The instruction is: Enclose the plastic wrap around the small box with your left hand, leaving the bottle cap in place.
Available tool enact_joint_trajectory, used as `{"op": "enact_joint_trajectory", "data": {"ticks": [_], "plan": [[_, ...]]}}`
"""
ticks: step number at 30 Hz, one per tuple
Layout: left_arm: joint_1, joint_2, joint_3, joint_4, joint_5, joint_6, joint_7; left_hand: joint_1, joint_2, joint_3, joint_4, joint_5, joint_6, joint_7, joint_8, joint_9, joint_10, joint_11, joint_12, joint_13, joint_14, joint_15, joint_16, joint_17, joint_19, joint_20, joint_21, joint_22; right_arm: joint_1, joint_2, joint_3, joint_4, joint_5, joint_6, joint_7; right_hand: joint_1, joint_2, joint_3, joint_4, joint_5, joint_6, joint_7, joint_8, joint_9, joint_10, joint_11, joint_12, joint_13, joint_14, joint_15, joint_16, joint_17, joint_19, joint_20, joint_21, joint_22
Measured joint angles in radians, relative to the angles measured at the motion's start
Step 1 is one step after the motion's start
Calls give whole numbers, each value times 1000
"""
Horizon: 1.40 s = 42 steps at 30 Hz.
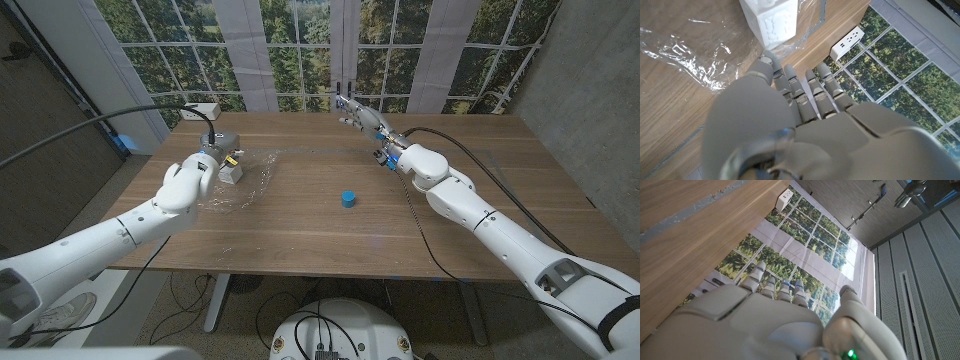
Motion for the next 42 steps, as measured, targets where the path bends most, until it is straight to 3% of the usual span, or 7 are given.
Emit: {"op": "enact_joint_trajectory", "data": {"ticks": [8, 13, 18, 23, 27, 36, 42], "plan": [[63, 13, -32, -35, 23, 32, 14, -5, -5, -6, 2, 0, 5, 0, 12, 0, 5, 5, 1, 13, 38, -2, 18, 8, 0, 11, 0, 0, 18, 9, -10, 8, -2, -16, 7, 0, 0, 0, 0, 0, 0, 0, 0, 0, 0, 0, 0, 0, 0, 0, 0, 0, 0, 0, 0, 0], [112, 19, -60, -64, 26, 64, 32, -17, -17, -17, 13, 0, -74, -3, 29, 42, 12, 13, 8, 27, 67, -4, 22, 9, 8, 19, 13, 0, 30, 17, -15, 23, -2, -20, 11, -5, 5, 0, 0, 0, 0, 0, 0, 0, 0, 0, 0, 0, 0, 0, 0, 0, 0, 0, 0, 0], [157, 26, -82, -100, 19, 117, 32, -161, -27, -81, 72, -7, -320, -57, -106, 37, -65, 57, -30, 41, 37, -4, 5, 13, -7, 42, 14, 0, 40, 27, -17, 41, -2, -21, 14, -5, 5, 4, 4, 0, 0, 0, 0, 0, 0, 0, 0, 0, 0, 0, 0, 0, 4, -4, 0, 0], [215, 18, -112, -129, -4, 166, 61, -294, 4, -111, 138, -7, -455, -58, -210, -18, -149, 109, -75, 20, -8, 0, -13, 17, -72, 72, -12, 0, 53, 39, -21, 66, 0, -22, 18, -11, 11, 4, 4, 0, 0, 0, 0, 0, 0, 0, 0, 0, 2, -2, 0, 0, 5, -5, -8, 0], [282, -9, -153, -149, -47, 194, 143, -330, 24, -108, 152, -7, -419, -34, -216, -42, -99, 118, -64, 4, 40, 0, -3, 10, -69, 74, -14, -2, 59, 46, -22, 82, 2, -20, 21, -11, 11, 4, 4, 0, 0, 0, 0, 0, 0, 0, 0, 0, 2, -2, 0, 0, 5, -5, -8, 0], [403, -78, -218, -157, -143, 185, 388, -360, 55, -19, 122, 6, -137, 26, -165, -71, 191, 104, 20, -27, 339, -45, 56, -9, 92, 49, 31, -3, 64, 54, -22, 100, 5, -7, 19, -11, 11, 8, 8, 0, 0, 0, 0, 0, 0, 0, 0, 0, 6, -6, 0, 0, 11, -11, -8, 0], [436, -103, -224, -154, -159, 190, 508, -333, 24, 12, 68, 6, -130, 8, -175, -61, 180, 76, 14, -10, 338, -62, 38, 0, 76, 45, 25, -2, 65, 54, -20, 104, 7, -1, 19, -11, 11, 8, 8, 0, 0, 0, 0, 0, -4, -4, -4, 0, 7, -7, 0, 0, 13, -9, -8, 0]]}}
